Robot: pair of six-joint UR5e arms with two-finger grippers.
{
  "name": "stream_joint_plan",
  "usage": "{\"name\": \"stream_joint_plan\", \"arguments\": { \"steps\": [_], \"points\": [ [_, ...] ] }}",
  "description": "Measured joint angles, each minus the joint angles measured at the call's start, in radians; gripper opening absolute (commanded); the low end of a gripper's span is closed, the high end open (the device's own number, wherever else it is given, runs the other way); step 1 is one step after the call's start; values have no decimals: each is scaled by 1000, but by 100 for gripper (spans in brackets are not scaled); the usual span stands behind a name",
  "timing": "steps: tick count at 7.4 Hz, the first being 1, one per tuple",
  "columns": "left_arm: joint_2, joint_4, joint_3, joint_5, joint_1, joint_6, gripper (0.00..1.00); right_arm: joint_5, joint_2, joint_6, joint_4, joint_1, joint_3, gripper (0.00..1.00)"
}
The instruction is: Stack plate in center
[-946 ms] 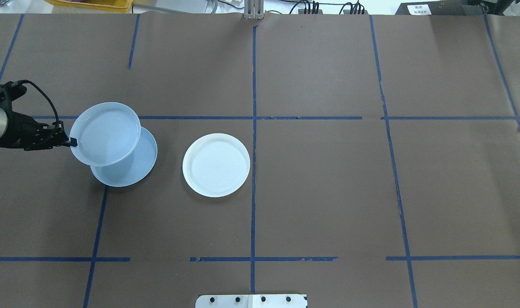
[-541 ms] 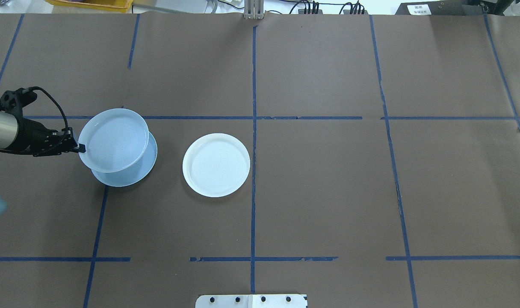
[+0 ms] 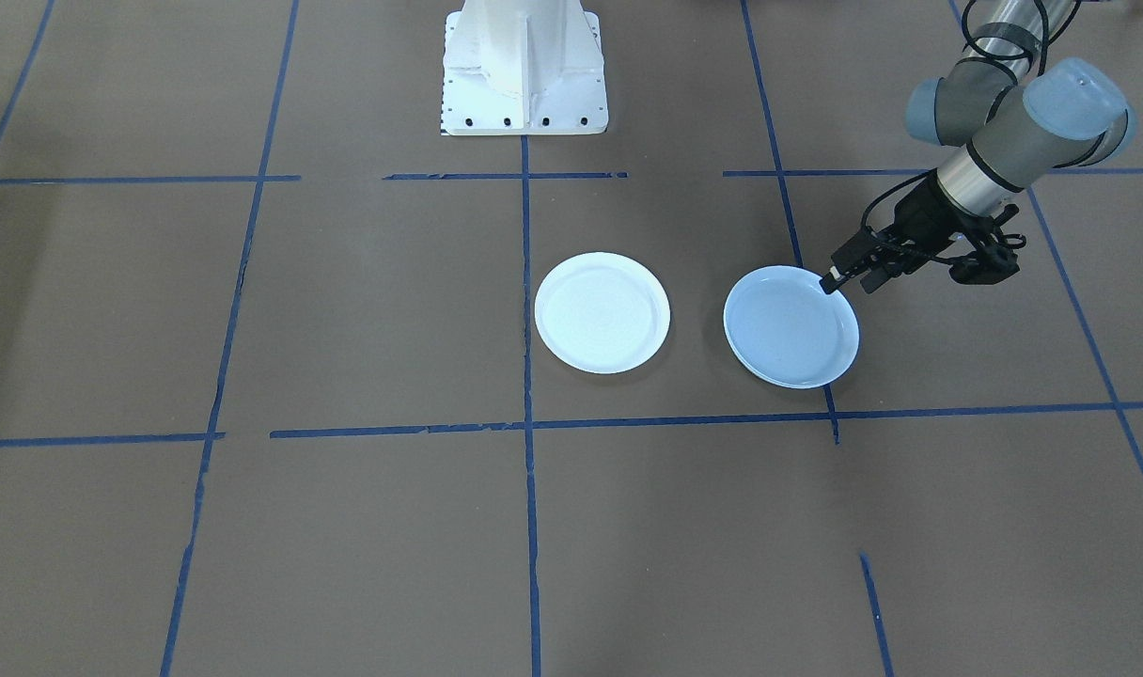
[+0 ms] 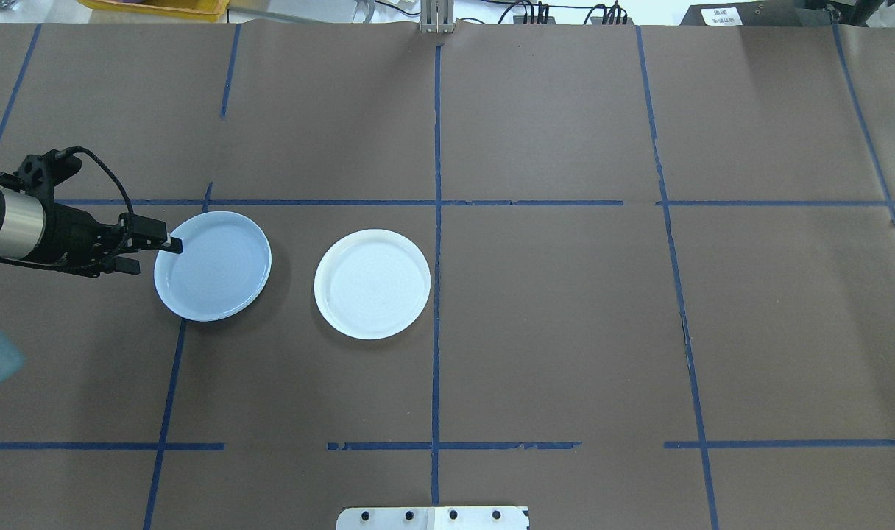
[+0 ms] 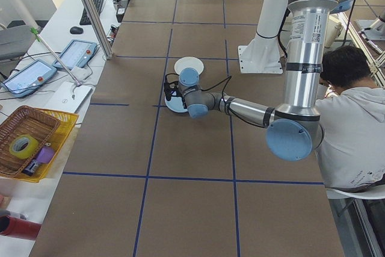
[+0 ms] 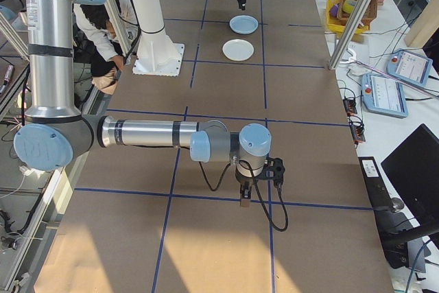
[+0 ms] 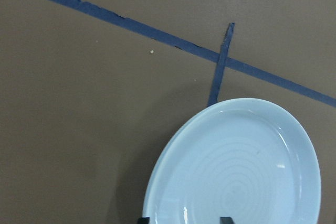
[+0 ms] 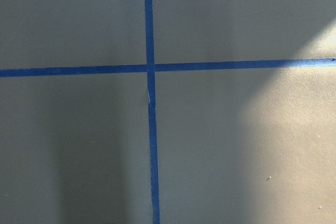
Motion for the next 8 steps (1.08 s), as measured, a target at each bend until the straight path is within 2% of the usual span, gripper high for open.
{"name": "stream_joint_plan", "arguments": {
  "steps": [1,2,4,7,8],
  "points": [
    [-29,18,-13,23,20,-46,100,1,0,0,0,0,0,100],
    [-80,80,-19,75,53,-92,100,1,0,1,0,0,0,100],
    [-200,270,-21,215,139,-153,100,1,0,1,0,0,0,100],
    [-264,353,-10,310,292,-248,98,1,0,1,0,0,0,100],
    [-274,355,-6,325,319,-261,73,1,0,1,0,1,0,100]
  ]
}}
